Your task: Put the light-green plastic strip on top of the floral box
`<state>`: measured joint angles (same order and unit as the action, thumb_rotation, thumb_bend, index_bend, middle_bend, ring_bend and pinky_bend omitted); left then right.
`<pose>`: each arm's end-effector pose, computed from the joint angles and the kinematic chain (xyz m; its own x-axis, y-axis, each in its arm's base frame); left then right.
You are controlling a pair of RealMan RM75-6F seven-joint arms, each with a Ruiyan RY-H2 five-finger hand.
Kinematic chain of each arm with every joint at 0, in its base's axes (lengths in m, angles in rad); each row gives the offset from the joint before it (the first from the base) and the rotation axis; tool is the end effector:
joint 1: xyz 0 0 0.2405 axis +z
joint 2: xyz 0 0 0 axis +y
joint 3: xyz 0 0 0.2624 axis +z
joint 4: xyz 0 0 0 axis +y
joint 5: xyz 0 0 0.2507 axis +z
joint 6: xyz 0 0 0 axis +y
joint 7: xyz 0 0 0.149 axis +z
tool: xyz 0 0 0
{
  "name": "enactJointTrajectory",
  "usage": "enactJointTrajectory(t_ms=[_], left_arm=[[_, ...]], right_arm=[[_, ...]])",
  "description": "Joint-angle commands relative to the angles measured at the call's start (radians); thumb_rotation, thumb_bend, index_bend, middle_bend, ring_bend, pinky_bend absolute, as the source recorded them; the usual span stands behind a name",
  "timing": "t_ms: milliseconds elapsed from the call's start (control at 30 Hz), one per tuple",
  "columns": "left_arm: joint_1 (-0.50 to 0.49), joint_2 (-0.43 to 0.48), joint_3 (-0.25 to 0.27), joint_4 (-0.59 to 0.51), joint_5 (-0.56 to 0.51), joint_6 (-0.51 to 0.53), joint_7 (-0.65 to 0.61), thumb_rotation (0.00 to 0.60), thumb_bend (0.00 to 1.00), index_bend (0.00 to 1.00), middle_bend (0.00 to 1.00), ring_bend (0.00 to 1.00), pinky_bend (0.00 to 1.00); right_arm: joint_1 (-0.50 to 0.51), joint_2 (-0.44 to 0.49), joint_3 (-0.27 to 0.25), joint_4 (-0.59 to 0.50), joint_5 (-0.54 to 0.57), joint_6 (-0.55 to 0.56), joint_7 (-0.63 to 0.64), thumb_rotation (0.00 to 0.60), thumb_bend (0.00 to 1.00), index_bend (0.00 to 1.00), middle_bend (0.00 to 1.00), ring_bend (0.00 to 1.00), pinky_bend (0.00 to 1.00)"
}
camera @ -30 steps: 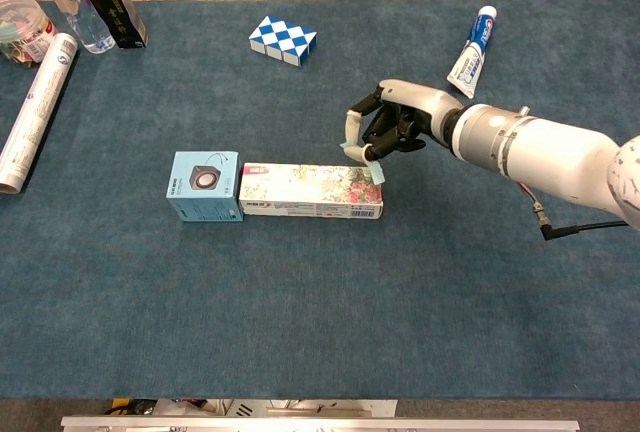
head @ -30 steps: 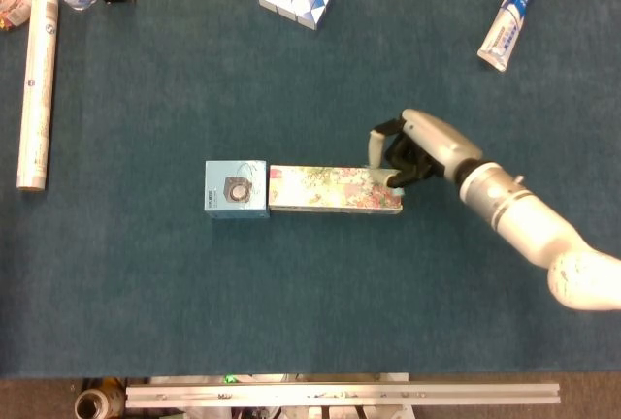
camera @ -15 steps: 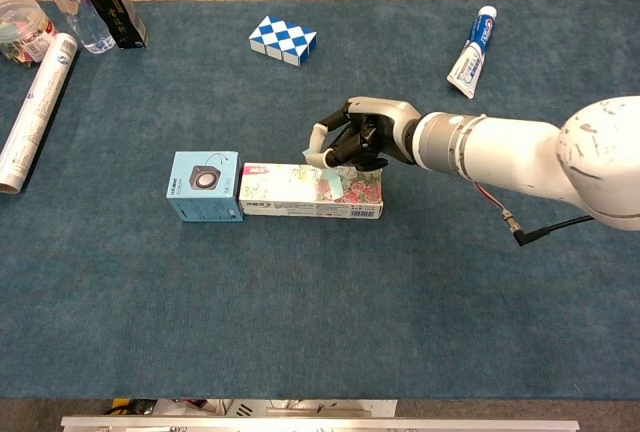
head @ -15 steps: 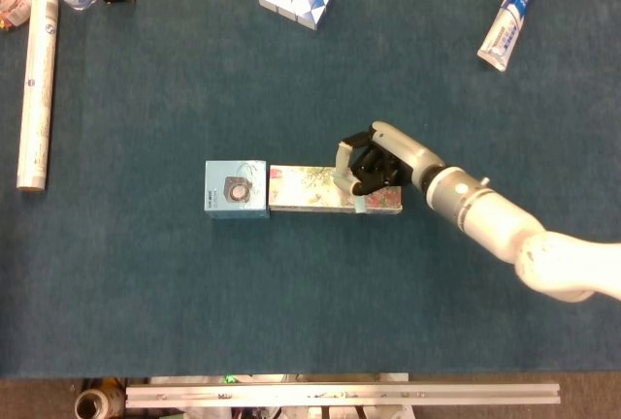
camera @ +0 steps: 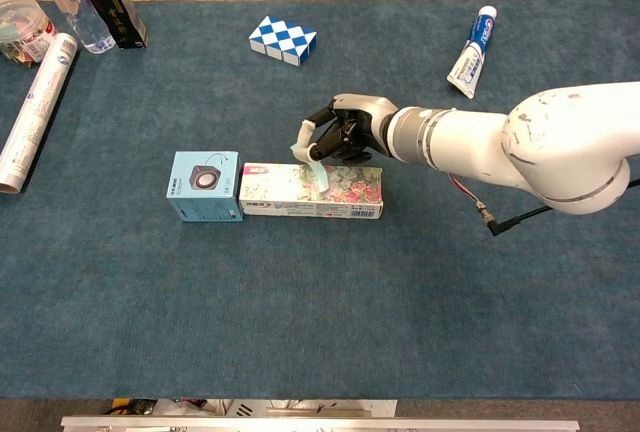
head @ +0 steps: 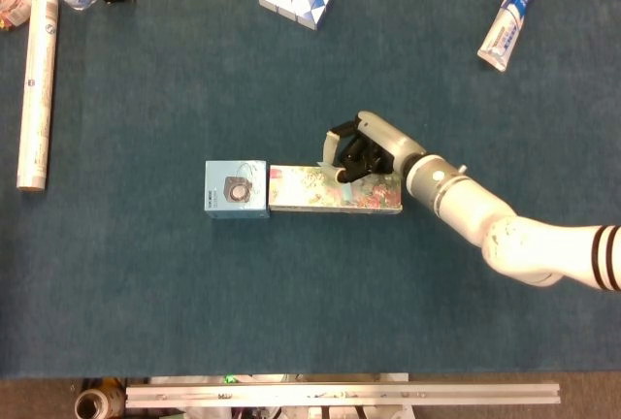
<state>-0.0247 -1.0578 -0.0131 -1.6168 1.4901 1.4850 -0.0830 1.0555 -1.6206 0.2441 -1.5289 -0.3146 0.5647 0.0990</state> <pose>-0.3531 0.1602 0.1411 0.3690 0.0564 0.9277 0.9260 0.0629 -0.3722 -0.0662 -0.3484 -0.1327 -0.3906 -0.7388 0.5493 -0.9184 0.2713 -0.2881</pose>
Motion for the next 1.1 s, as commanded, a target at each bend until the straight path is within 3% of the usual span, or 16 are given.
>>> enactJointTrajectory(t_ms=[33,400,833,1100], left_arm=[[-0.011,0.010,0.004,0.004,0.016,-0.010,-0.006,0.600,0.20,0.10,0.13,0.10,0.00],[-0.033,0.036,0.009,-0.009,0.053,-0.021,-0.037,0.600,0.20,0.10,0.13,0.10,0.00],[-0.036,0.033,0.012,-0.007,0.053,-0.021,-0.043,0.600,0.20,0.10,0.13,0.10,0.00],[-0.037,0.030,0.014,-0.003,0.053,-0.019,-0.047,0.600,0.20,0.10,0.13,0.10,0.00]], right_arm=[[0.000,-0.016,0.002,0.018,-0.017,0.003,0.006,0.600,0.34,0.63,1.00,1.00,1.00],[-0.006,-0.060,0.005,0.068,-0.068,-0.016,0.027,0.600,0.34,0.63,1.00,1.00,1.00],[-0.016,-0.038,-0.007,0.061,-0.107,-0.029,0.032,0.600,0.33,0.58,0.98,1.00,1.00],[-0.015,-0.020,-0.014,0.043,-0.128,-0.025,0.028,0.600,0.26,0.56,0.98,1.00,1.00]])
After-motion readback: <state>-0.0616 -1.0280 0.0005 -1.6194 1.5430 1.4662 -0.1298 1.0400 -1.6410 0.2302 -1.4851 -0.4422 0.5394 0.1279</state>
